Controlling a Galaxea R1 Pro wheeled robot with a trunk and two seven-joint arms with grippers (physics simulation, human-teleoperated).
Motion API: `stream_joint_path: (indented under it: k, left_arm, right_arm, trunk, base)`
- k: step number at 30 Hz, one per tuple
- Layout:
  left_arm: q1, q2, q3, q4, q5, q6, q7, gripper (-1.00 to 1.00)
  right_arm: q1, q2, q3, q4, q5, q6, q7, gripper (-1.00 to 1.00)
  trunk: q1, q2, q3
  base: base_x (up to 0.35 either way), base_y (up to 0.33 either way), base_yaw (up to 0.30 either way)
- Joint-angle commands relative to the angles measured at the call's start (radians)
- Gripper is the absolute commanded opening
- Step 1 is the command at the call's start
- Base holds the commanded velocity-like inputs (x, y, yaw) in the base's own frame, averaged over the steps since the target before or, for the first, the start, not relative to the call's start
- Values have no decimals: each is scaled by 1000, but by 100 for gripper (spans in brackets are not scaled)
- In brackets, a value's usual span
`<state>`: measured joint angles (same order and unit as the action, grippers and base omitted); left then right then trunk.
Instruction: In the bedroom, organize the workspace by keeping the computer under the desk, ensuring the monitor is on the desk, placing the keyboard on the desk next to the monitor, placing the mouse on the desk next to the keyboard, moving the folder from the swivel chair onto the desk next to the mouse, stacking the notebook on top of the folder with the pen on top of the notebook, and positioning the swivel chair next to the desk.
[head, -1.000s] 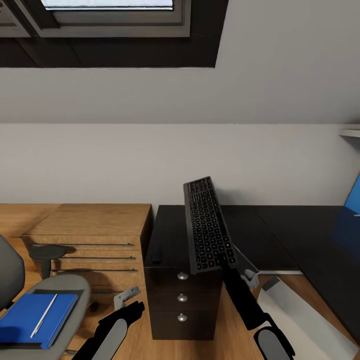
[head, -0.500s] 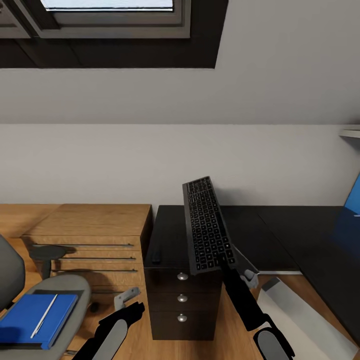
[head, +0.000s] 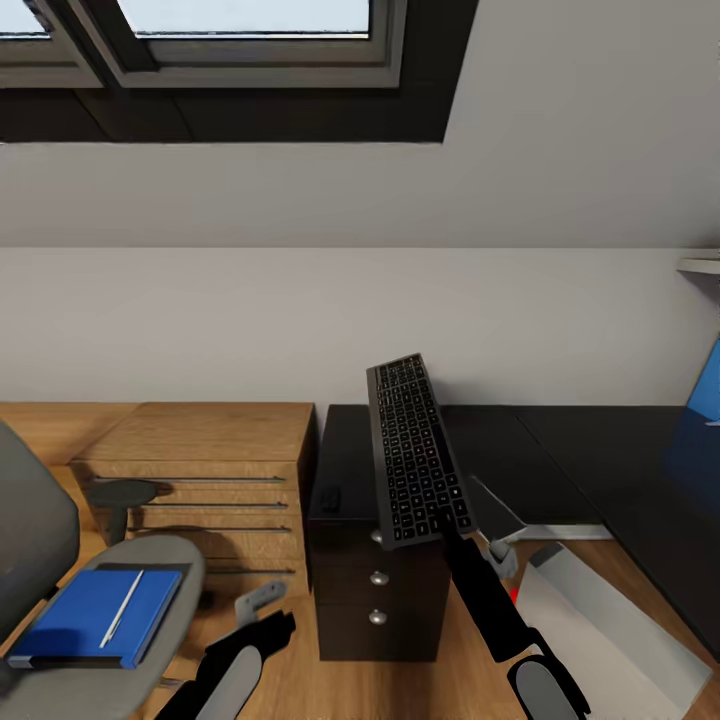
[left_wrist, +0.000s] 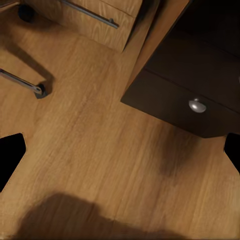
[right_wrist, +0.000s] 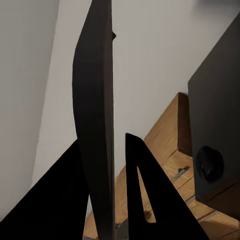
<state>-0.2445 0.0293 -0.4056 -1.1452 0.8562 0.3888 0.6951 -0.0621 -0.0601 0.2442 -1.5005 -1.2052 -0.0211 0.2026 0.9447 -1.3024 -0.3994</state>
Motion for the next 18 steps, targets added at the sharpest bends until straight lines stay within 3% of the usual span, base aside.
stream_joint_path:
  k: [1, 7, 8, 11, 13, 18]
  left_arm:
    - [-1, 1, -3, 1, 6, 1, 8, 100]
    - [-1, 0, -4, 14, 3, -1, 7, 100]
    - [-1, 2, -57, 12, -3, -1, 16, 100]
    - [-1, 2, -77, 9, -4, -36, 19, 100]
    - [-1, 2, -92, 9, -4, -94, 17, 100]
    - [-1, 5, -134, 9, -4, -145, 15, 100]
  right_arm:
    - [-1, -1, 1, 0, -11, -2, 2, -100]
    - [-1, 1, 3, 0, -16, -4, 1, -100]
    - [-1, 6, 2, 13, -14, -5, -7, -100]
    - [-1, 6, 0, 15, -14, -5, -8, -100]
    - [-1, 6, -1, 15, -13, -4, -9, -100]
    - [-1, 6, -4, 16, -13, -3, -12, -100]
  trunk:
    - [0, -1, -1]
    - [0, -1, -1]
    - [0, -1, -1]
    - [0, -1, -1]
    - [0, -1, -1]
    - [0, -1, -1]
  base:
    - [-100, 44, 0]
    - [-30, 13, -1]
    - [0, 0, -253]
    - [0, 0, -261]
    - [0, 0, -266]
    - [0, 0, -268]
